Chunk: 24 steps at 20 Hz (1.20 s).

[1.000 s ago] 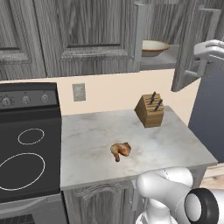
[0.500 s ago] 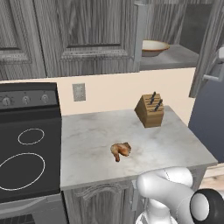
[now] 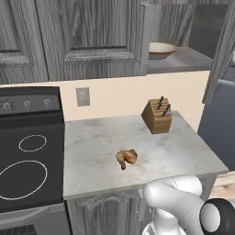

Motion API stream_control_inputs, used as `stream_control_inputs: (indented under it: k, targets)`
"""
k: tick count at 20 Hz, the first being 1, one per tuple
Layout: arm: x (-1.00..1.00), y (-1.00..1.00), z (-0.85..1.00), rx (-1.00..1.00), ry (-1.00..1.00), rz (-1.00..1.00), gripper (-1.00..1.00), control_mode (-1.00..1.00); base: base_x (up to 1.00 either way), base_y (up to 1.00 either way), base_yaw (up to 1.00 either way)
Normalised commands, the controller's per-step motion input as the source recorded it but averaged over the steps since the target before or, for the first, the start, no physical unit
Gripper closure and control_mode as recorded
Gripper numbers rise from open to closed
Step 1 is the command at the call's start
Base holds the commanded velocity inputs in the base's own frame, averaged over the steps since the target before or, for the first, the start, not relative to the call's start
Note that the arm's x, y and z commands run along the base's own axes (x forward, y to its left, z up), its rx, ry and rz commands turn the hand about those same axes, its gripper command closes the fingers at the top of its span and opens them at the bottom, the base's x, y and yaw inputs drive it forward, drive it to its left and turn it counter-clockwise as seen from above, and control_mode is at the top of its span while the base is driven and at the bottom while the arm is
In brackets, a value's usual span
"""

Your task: Retrieve the bowl from the cabinet, then place the raw meat into the bowl to avoid contamination.

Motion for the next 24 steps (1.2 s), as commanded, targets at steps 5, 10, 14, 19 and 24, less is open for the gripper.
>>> stream_control_inputs:
  k: [5, 10, 14, 19, 24]
  targets:
    - [-0.56, 0.0, 0.14, -0.02, -0.03, -0.06, -1.0, -1.0, 0.0, 0.0, 0.0]
    - [-0.54, 0.05, 0.07, -0.05, -0.01, -0.09, -1.0, -1.0, 0.0, 0.0, 0.0]
    - [-0.29, 0.24, 0.04, -0.09, 0.08, -0.18, -1.0, -1.0, 0.0, 0.0, 0.0]
    - [-0.16, 0.28, 0.0, -0.13, 0.17, -0.21, -1.0, -1.0, 0.0, 0.0, 0.0]
    - [-0.14, 0.35, 0.01, -0.12, 0.17, -0.2, -1.0, -1.0, 0.0, 0.0, 0.0]
